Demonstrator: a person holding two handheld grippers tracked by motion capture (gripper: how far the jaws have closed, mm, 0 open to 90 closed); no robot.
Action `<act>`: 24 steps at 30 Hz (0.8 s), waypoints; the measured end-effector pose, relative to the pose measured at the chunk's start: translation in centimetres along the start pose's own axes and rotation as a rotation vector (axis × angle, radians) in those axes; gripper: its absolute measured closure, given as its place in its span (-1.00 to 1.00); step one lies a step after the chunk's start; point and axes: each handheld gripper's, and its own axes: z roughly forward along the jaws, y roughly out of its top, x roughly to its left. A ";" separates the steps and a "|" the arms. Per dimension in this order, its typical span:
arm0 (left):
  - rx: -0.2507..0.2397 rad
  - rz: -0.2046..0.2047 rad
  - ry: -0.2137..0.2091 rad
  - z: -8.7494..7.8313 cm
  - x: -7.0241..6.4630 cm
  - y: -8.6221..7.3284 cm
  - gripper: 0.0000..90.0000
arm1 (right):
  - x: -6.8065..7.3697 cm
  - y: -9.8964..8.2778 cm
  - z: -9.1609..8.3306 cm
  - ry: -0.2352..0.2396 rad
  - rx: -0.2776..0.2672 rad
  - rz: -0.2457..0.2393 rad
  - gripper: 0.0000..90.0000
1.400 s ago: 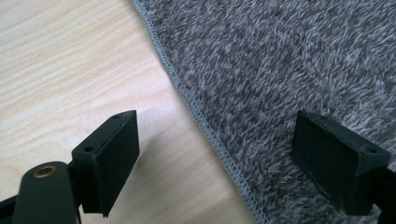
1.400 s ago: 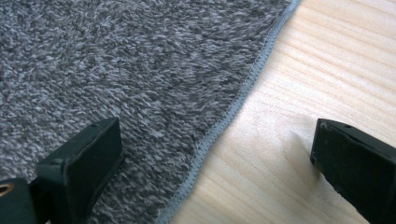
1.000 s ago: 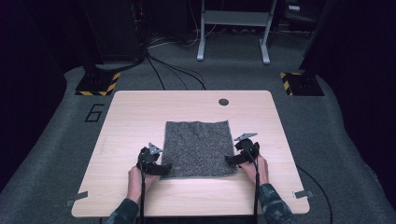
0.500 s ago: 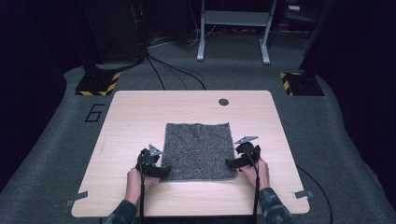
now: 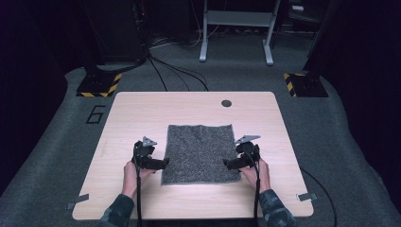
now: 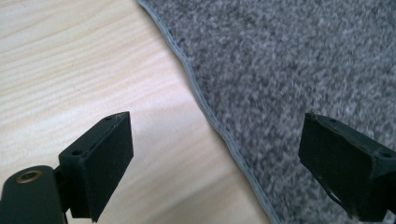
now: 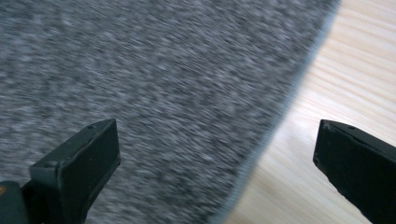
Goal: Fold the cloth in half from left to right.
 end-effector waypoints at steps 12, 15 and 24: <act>-0.010 -0.072 -0.019 2.3 2.2 3.0 -0.84 | 4.8 1.5 -0.3 0.077 -0.032 -0.096 -0.97; -0.011 -0.081 -0.020 2.8 2.9 3.9 -0.86 | 6.1 1.7 0.0 0.106 -0.031 -0.110 -0.97; 0.014 -0.076 -0.003 4.8 4.1 6.4 -0.85 | 10.2 2.7 1.5 0.155 -0.008 -0.186 -0.97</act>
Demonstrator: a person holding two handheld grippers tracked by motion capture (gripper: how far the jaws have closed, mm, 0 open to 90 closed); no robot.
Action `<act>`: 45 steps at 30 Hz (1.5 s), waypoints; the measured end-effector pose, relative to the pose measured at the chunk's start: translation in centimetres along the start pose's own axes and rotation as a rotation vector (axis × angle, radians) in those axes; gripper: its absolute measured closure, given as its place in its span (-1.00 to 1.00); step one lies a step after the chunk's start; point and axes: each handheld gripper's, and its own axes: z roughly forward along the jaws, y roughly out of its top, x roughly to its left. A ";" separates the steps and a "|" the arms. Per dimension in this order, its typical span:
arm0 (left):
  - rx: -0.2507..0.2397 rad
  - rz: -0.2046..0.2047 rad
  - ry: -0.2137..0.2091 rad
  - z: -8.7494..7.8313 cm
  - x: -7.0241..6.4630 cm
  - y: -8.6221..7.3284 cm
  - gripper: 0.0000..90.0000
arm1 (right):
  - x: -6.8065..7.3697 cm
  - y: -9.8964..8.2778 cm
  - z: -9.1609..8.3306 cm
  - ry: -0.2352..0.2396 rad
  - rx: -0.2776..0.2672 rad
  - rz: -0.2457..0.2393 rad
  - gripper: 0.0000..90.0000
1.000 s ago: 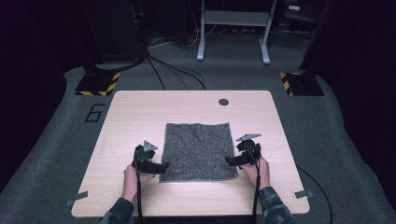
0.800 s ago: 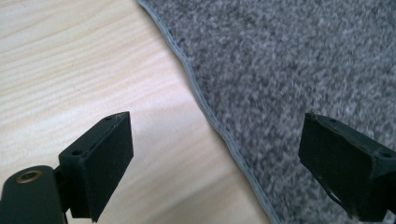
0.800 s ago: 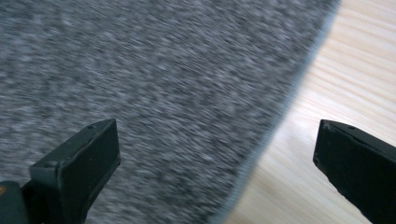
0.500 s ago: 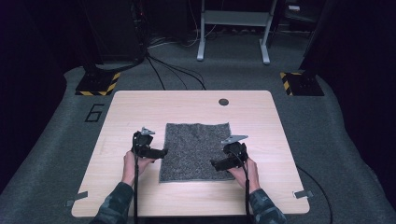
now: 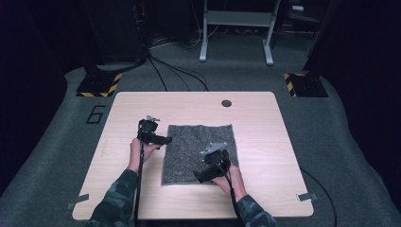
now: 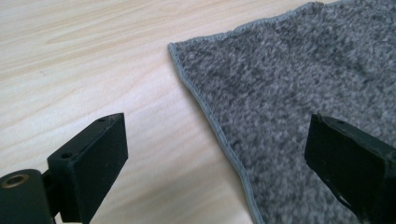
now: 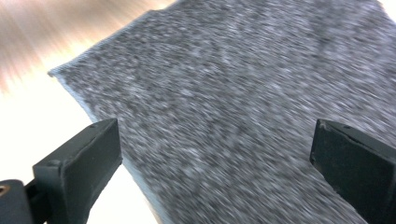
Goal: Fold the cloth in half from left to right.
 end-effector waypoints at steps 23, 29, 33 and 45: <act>0.049 -0.010 0.027 4.4 1.9 3.3 -0.56 | 7.0 3.0 5.5 0.074 0.011 -0.159 -0.59; 0.057 0.002 0.032 5.1 1.7 3.4 -0.30 | 8.4 3.1 6.2 0.091 -0.002 -0.197 -0.29; 0.064 0.008 0.037 5.4 1.6 3.2 -0.15 | 9.2 3.1 7.0 0.127 0.021 -0.215 -0.02; 0.034 0.110 0.062 5.4 1.0 2.8 0.22 | 10.4 2.9 7.7 0.119 0.034 -0.263 0.60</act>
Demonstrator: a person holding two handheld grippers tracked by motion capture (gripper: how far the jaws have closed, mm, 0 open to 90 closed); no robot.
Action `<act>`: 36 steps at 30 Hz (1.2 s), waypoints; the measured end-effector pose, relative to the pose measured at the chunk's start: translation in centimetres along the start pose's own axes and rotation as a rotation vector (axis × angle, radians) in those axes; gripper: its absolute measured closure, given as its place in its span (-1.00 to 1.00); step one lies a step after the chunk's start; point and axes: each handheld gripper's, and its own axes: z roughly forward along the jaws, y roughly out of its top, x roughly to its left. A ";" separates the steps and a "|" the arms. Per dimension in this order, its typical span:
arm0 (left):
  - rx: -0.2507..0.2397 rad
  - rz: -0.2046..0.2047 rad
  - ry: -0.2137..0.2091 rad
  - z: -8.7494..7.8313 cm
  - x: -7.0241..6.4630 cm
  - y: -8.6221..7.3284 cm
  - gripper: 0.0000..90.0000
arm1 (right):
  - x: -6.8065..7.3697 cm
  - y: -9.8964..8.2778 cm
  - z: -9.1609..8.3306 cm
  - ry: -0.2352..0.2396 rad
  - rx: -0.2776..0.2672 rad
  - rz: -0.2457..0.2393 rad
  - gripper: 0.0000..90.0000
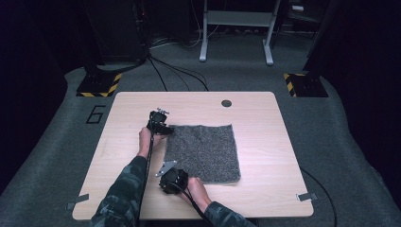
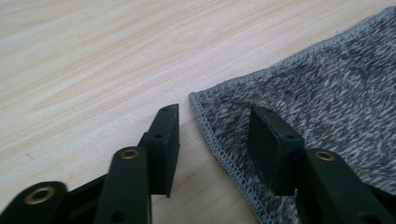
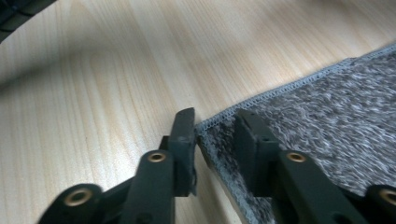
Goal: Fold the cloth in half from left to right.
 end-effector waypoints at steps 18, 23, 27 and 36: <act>0.004 0.025 0.025 0.3 -1.0 0.5 0.94 | -0.1 -0.4 -0.1 -0.012 -0.018 0.072 0.97; 0.008 0.017 0.027 0.2 -1.0 0.6 0.95 | -0.3 -0.6 -0.5 0.000 -0.034 0.088 0.98; 0.025 0.019 0.025 0.0 -1.0 0.7 0.95 | -0.3 -0.6 -1.6 0.021 -0.052 0.115 0.98; 0.030 0.049 0.028 -1.6 -0.9 2.4 0.95 | -0.8 -1.0 -3.7 0.023 -0.138 0.158 0.98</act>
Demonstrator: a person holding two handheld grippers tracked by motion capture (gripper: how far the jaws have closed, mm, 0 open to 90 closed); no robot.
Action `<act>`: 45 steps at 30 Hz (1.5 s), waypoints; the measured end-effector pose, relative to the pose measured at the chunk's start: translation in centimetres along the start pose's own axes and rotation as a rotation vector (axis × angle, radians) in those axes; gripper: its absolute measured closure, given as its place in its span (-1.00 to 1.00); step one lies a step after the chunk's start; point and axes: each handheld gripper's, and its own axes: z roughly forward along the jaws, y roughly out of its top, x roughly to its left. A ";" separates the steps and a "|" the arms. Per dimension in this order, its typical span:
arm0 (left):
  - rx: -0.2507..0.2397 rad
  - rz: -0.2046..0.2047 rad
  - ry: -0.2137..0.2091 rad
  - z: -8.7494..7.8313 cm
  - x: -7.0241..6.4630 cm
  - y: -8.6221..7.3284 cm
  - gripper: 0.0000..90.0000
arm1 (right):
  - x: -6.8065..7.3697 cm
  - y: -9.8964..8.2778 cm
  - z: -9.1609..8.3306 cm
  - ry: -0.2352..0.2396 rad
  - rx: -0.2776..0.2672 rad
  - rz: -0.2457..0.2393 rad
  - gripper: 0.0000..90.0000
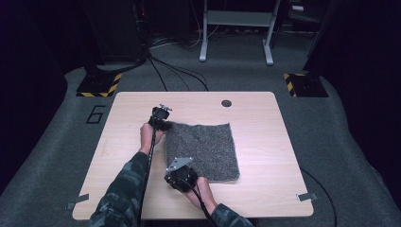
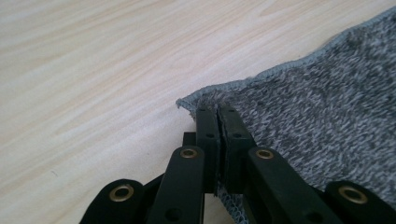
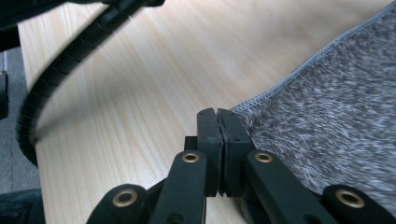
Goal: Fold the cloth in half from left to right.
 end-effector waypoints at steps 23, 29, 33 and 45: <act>-0.024 0.081 0.030 -5.9 0.0 5.8 0.95 | 0.1 3.9 -4.9 -0.003 -0.194 0.004 0.98; -0.029 0.094 0.029 -7.4 -0.2 7.1 0.95 | 0.6 4.8 -5.7 0.000 -0.239 -0.015 0.98; -0.032 0.119 0.034 -7.4 -1.1 7.7 0.95 | 0.2 4.1 -6.6 -0.015 -0.244 0.004 0.98; -0.015 0.148 0.004 -4.6 -5.1 9.4 0.94 | -2.0 -0.5 -8.7 -0.106 -0.201 0.074 0.97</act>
